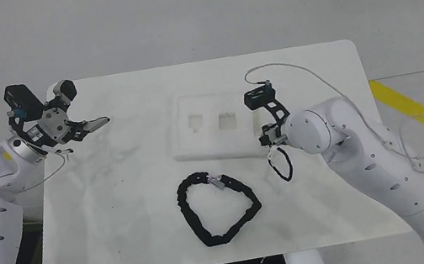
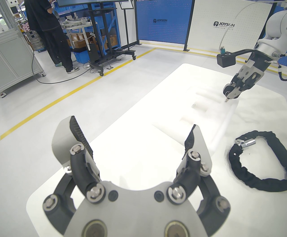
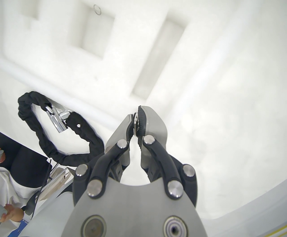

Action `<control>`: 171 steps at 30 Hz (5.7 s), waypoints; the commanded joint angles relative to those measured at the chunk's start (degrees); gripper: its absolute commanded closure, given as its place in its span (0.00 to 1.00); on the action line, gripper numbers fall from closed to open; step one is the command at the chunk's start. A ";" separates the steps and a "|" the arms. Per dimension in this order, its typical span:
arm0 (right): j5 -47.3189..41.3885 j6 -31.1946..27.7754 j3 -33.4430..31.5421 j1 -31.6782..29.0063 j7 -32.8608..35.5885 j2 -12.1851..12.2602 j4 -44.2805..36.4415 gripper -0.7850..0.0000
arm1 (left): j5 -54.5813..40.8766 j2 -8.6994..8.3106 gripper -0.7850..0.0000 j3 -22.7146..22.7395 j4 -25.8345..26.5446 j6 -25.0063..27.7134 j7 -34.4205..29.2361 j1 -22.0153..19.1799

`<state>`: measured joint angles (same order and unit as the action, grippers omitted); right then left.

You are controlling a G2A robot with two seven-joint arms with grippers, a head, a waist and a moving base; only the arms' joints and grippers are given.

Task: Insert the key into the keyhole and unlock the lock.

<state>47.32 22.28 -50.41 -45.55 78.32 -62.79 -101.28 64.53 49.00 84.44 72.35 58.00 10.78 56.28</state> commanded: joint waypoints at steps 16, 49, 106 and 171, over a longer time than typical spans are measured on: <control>12.54 -1.53 -2.51 -0.78 5.22 0.35 -4.28 1.00 | 0.00 0.00 0.00 0.00 0.00 0.00 0.00 0.00; 11.13 -2.95 -7.90 -4.45 6.63 -1.28 -6.60 1.00 | 6.46 1.08 0.00 -8.41 10.39 -1.91 -4.10 1.31; 7.01 -4.45 -11.66 -6.66 6.01 -2.45 -8.19 1.00 | 31.80 9.65 0.00 -34.08 6.67 -24.29 0.44 -8.08; -17.77 -25.08 -33.88 -28.86 -9.62 2.46 -18.24 1.00 | 69.82 2.55 0.22 -39.07 19.36 -16.02 28.30 -1.59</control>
<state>29.92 -2.70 -84.27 -74.37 68.86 -60.36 -119.68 134.46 51.41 45.69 92.08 42.19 39.11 55.00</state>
